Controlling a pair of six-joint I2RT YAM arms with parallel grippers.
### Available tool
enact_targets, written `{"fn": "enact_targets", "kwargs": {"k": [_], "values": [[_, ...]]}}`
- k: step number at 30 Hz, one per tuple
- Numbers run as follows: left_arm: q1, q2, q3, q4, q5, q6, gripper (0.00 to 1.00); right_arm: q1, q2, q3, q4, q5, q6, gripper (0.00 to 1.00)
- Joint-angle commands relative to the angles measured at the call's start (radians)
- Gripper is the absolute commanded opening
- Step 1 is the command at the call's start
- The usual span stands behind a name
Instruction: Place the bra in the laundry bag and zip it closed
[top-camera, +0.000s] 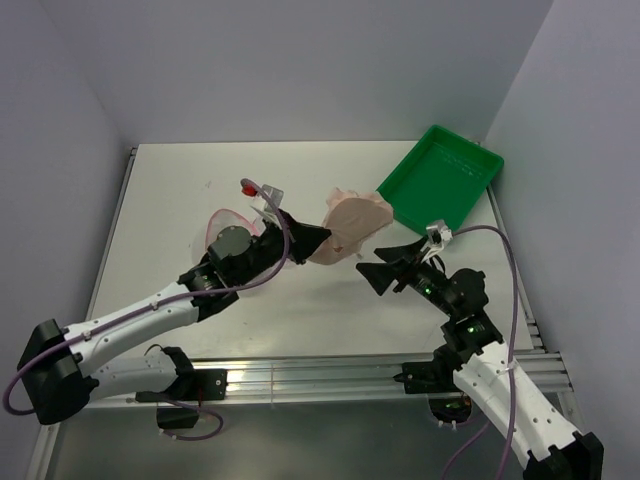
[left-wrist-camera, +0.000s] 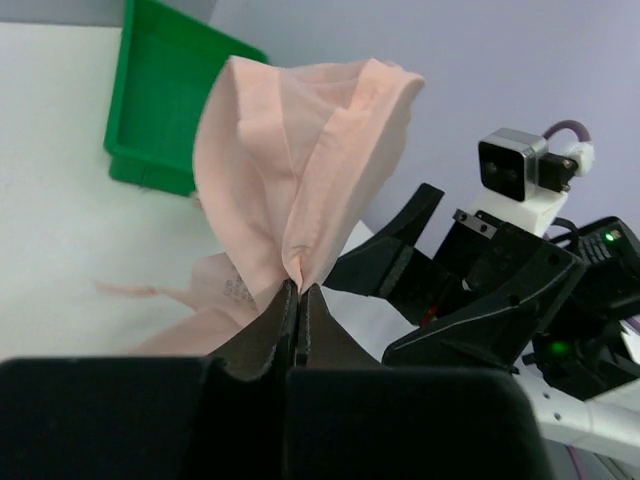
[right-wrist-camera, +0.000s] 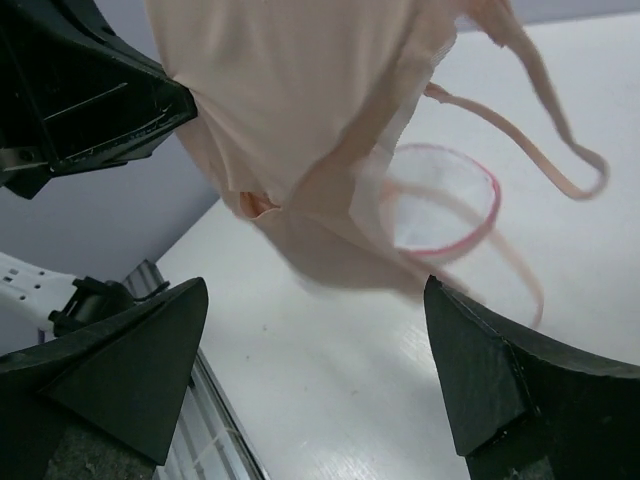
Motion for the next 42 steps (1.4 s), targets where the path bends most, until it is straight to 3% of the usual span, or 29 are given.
{"fn": "enact_targets", "kwargs": {"k": [1,8,17,19,20,21,22,23,25,28,34,42], "values": [[-0.002,-0.072,0.066,-0.061,0.091,0.060,0.00,-0.004,-0.018,0.056,0.114,-0.081,-0.028,0.96],[-0.002,-0.170,0.078,-0.128,0.158,0.062,0.00,-0.004,0.051,0.119,0.348,-0.151,0.074,0.96],[-0.002,-0.219,0.037,-0.139,0.237,0.047,0.00,-0.005,0.189,0.189,0.607,-0.176,0.235,0.81],[-0.002,-0.224,0.031,-0.134,0.264,0.053,0.00,-0.005,0.235,0.203,0.643,-0.187,0.272,0.52],[-0.002,-0.229,0.028,-0.142,0.267,0.057,0.01,-0.004,0.249,0.203,0.698,-0.187,0.291,0.27],[-0.002,-0.238,0.028,-0.153,0.267,0.071,0.07,-0.005,0.264,0.202,0.721,-0.184,0.320,0.19],[-0.002,-0.247,0.026,-0.166,0.257,0.077,0.30,-0.005,0.269,0.206,0.730,-0.182,0.326,0.11],[-0.002,-0.255,0.020,-0.179,0.252,0.085,0.44,-0.004,0.273,0.214,0.733,-0.188,0.331,0.02],[-0.002,-0.299,-0.010,-0.185,0.249,0.094,0.79,-0.005,0.284,0.242,0.730,-0.200,0.343,0.00],[-0.002,-0.356,-0.066,-0.159,0.258,0.085,0.97,-0.004,0.306,0.283,0.712,-0.231,0.361,0.00],[-0.002,-0.359,-0.101,-0.163,0.252,0.119,0.99,-0.005,0.313,0.301,0.715,-0.243,0.404,0.00],[-0.002,-0.244,-0.104,-0.052,0.355,0.099,0.99,-0.004,0.313,0.315,0.703,-0.233,0.403,0.00]]}}
